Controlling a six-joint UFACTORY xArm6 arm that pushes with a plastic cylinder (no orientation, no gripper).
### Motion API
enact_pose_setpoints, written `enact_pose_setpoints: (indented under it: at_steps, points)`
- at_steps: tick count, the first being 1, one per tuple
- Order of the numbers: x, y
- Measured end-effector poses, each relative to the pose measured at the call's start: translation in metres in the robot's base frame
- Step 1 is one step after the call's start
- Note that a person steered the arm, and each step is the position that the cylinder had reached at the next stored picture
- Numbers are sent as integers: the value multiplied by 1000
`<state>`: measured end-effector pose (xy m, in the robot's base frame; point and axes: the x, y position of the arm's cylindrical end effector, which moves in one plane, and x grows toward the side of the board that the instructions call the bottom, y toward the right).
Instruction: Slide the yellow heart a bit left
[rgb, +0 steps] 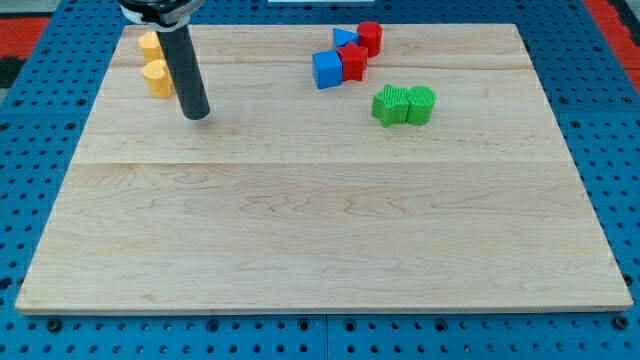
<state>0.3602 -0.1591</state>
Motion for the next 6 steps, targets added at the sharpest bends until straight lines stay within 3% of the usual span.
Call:
enact_pose_setpoints:
  at_steps: [6]
  points:
    - [-38,-72]
